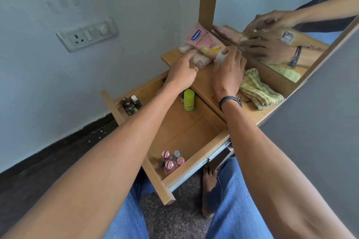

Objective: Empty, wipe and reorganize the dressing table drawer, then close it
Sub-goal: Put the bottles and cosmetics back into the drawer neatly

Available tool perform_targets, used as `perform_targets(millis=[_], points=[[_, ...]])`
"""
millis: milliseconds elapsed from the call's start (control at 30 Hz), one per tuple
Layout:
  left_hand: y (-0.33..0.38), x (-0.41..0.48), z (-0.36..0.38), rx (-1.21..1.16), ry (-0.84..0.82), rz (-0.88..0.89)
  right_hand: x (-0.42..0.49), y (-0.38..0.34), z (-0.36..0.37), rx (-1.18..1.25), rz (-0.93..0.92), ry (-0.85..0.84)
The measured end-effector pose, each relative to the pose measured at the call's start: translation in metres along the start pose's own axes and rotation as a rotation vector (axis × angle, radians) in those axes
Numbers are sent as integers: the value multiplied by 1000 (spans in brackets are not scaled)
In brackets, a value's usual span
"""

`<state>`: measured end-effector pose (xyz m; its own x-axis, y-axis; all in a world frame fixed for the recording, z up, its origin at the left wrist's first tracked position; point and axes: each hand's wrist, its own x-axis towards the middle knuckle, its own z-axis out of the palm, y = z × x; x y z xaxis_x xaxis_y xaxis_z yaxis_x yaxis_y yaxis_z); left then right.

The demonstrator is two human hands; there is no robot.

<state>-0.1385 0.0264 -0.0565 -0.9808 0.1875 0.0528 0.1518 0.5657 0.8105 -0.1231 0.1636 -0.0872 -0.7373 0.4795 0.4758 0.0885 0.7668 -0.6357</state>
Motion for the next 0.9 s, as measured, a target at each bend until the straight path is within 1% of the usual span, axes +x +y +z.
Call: perform_targets(millis=[67,233,333,467,567,633,733,800,900], points=[[-4,-3,-4,-28,22,-53,0,0,-1,37,-4,3],[-8,-13,-17,-279,67,-210,-8,-10,-8,182,-12,1],[-12,-32,-26,-369,78,-262,-26,-12,-21,220,-37,-10],[-25,-59,-48,-512,208,-294,-59,-27,-39,218,-138,-140],[-44,-95,-47,-586,268,-339,-104,-37,-46,160,-231,-233],[-57,-115,-41,-588,294,-350,-130,-40,-47,140,-229,-259],[-66,-130,-34,-544,300,-350,-151,-39,-47,148,-163,-294],[-68,-135,-31,-443,296,-329,-159,-35,-45,163,-126,-339],[-70,-138,-29,-195,323,-305,-167,-30,-43,162,-105,-392]])
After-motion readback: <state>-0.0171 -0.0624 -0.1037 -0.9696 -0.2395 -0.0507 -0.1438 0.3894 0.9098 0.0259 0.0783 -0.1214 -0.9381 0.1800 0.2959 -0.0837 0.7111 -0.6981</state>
